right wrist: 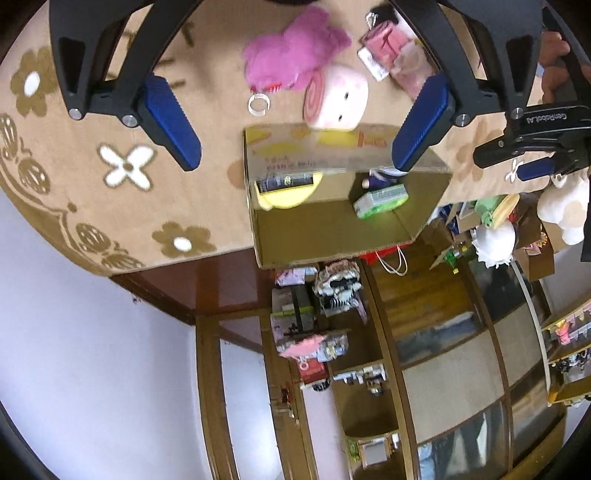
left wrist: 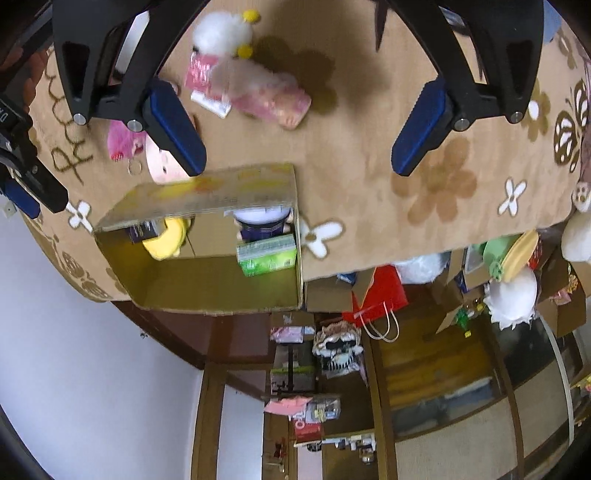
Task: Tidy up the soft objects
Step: 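Withdraw both tools from the box toward the pink plushes, then close right tool on pink bear plush while left tool closes on pink wrapped package, then lift pink bear with right tool while left tool lifts package over box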
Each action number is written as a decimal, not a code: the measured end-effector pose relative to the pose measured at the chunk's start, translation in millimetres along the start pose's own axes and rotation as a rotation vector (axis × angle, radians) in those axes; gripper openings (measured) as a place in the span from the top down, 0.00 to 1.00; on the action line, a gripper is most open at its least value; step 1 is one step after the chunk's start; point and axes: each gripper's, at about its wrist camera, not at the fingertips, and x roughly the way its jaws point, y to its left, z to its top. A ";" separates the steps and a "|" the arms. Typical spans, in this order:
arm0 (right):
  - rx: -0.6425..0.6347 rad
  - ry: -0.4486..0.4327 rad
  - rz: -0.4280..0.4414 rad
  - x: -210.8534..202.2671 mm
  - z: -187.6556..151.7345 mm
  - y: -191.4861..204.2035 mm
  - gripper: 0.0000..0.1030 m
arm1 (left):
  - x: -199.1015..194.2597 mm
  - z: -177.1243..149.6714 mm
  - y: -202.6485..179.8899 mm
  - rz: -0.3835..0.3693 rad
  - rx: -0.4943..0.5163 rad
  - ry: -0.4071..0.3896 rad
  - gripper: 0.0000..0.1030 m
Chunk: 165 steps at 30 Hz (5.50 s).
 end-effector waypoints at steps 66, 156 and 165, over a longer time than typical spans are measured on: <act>0.139 0.402 -0.028 98.8 -92.5 -21.9 0.14 | 128.2 -73.0 -33.8 -0.086 -0.083 0.377 0.22; -0.006 -0.075 -0.044 -12.2 0.2 -1.6 0.27 | -15.9 3.6 -21.9 0.019 0.058 -0.200 0.81; -0.046 -0.135 -0.073 -3.2 20.3 6.3 0.27 | -12.3 30.2 -40.6 0.008 0.136 -0.286 0.81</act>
